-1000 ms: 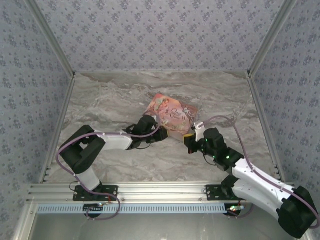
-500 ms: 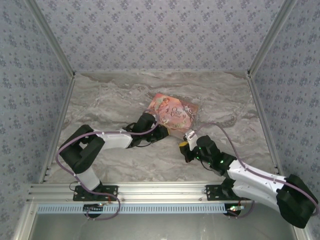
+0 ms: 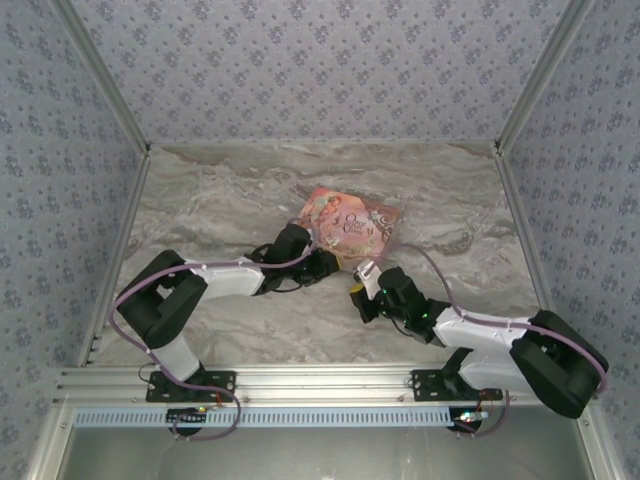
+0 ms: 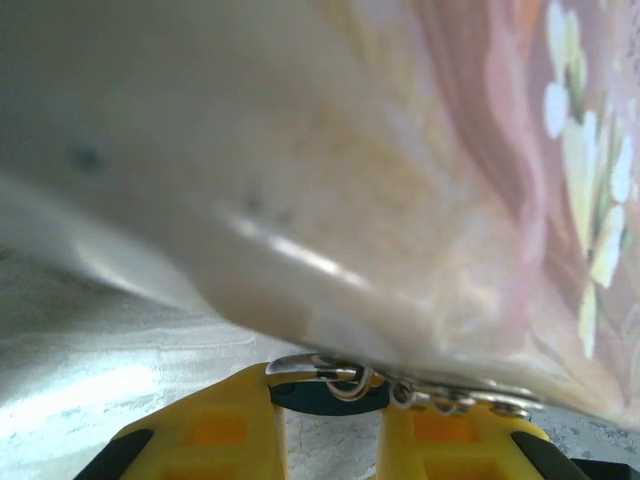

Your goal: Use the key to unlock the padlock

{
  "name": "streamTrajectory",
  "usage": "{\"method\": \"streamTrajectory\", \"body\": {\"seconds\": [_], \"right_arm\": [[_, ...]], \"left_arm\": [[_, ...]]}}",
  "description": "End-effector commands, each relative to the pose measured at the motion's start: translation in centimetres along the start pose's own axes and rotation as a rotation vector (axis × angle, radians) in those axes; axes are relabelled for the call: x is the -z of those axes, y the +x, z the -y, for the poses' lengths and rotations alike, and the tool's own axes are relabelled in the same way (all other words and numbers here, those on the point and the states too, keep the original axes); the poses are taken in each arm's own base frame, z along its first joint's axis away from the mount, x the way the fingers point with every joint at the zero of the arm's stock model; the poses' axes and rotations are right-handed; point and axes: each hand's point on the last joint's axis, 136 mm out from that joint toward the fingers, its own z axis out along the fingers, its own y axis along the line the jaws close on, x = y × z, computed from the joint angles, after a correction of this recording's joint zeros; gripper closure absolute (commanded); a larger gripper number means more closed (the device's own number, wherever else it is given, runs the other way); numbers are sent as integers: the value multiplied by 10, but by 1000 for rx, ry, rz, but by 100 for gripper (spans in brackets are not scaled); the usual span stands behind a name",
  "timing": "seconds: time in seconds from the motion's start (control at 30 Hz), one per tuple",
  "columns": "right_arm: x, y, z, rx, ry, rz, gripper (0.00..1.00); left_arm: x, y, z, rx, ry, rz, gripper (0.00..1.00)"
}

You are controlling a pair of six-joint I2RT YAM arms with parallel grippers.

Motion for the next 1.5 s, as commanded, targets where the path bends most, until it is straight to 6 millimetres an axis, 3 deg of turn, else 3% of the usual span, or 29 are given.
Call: {"method": "streamTrajectory", "body": {"seconds": [0.0,0.97,1.47], "right_arm": [[-7,-29,-2,23,-9,75,100],[-27,-42,17,-31,6,81,100],[-25,-57,10,-45,-50,126,100]], "left_arm": [[12,-1,38,19,90,-32,81],[11,5,33,33,97,-38,81],[9,5,32,41,106,-40,81]]}}
